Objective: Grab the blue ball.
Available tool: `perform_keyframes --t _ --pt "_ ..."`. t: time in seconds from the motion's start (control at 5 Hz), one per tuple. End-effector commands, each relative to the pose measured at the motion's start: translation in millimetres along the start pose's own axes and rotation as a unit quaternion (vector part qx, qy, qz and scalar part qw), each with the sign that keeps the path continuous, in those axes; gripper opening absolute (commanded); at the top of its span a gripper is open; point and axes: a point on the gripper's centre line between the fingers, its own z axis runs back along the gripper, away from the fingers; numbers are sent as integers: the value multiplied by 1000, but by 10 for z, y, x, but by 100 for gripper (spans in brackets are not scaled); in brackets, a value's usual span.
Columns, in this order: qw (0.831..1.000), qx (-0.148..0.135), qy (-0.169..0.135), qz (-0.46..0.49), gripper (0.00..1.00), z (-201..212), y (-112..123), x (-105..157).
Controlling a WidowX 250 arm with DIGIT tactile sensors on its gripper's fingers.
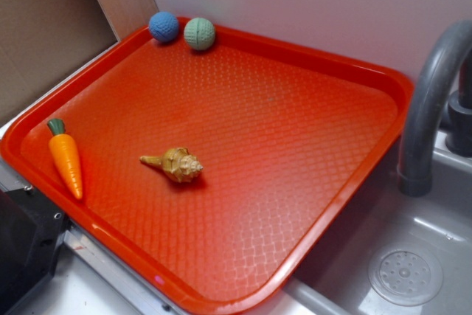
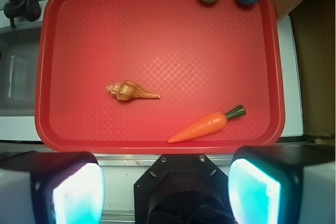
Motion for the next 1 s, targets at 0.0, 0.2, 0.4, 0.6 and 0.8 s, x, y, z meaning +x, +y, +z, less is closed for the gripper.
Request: perform_keyframes --t 0.0,0.2,0.4,0.6,0.8 --pt "1000 0 0 0 100 0 0 0" --pt "995 -2 10 104 100 -251 314 467" --pt "978 -22 -13 206 100 -427 565 823" --pt "957 -10 -55 284 100 -597 704 1048" --pt "945 -4 -71 320 100 -879 773 1256"
